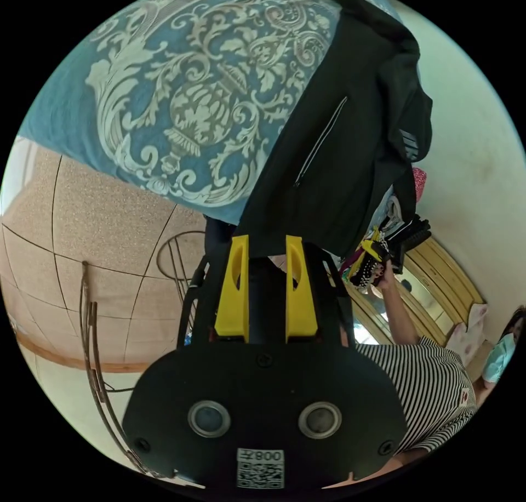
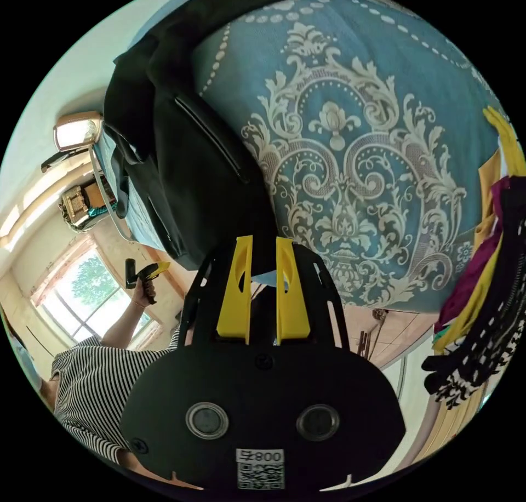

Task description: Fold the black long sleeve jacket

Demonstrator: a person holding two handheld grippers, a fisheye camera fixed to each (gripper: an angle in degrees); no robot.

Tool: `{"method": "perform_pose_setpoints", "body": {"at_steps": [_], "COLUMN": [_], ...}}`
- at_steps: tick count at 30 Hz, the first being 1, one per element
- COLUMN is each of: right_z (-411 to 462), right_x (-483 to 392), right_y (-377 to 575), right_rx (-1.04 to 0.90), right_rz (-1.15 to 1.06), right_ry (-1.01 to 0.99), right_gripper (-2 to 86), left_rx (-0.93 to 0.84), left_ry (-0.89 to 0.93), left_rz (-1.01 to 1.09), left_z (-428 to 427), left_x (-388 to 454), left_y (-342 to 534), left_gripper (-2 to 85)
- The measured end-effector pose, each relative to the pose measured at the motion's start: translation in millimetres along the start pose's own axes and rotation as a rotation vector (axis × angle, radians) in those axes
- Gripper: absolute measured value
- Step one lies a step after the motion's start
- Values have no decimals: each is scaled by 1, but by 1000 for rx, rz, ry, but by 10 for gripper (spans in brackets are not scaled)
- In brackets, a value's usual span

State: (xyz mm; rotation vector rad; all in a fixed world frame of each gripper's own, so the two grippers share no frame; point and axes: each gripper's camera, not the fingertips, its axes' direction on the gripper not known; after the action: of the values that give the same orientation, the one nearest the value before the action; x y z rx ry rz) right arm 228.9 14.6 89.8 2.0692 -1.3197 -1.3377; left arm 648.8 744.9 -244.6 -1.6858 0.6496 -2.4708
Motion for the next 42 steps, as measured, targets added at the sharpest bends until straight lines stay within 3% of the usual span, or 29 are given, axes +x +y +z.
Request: {"method": "perform_pose_setpoints", "body": {"at_steps": [3, 11, 18, 24, 37, 42], "right_z": [25, 81, 126, 153, 197, 204], "right_x": [14, 4, -10, 27, 106, 127], "right_y": [-7, -22, 5, 38, 75, 116], "right_rx": [-23, -35, 108, 281, 368, 420], "right_rz": [-2, -102, -201, -216, -372, -357], "right_ry": [-26, 182, 368, 262, -35, -100], "right_gripper": [73, 79, 81, 80, 15, 11], "left_rx": [-15, -18, 24, 64, 278, 336], "left_ry": [-30, -170, -117, -32, 127, 186], "left_rz": [5, 80, 95, 129, 395, 407], "left_z": [14, 54, 71, 79, 67, 55], "left_x": [-12, -13, -38, -66, -87, -94], "left_y": [-3, -9, 11, 31, 102, 133], "left_gripper": [100, 95, 93, 72, 31, 29]}}
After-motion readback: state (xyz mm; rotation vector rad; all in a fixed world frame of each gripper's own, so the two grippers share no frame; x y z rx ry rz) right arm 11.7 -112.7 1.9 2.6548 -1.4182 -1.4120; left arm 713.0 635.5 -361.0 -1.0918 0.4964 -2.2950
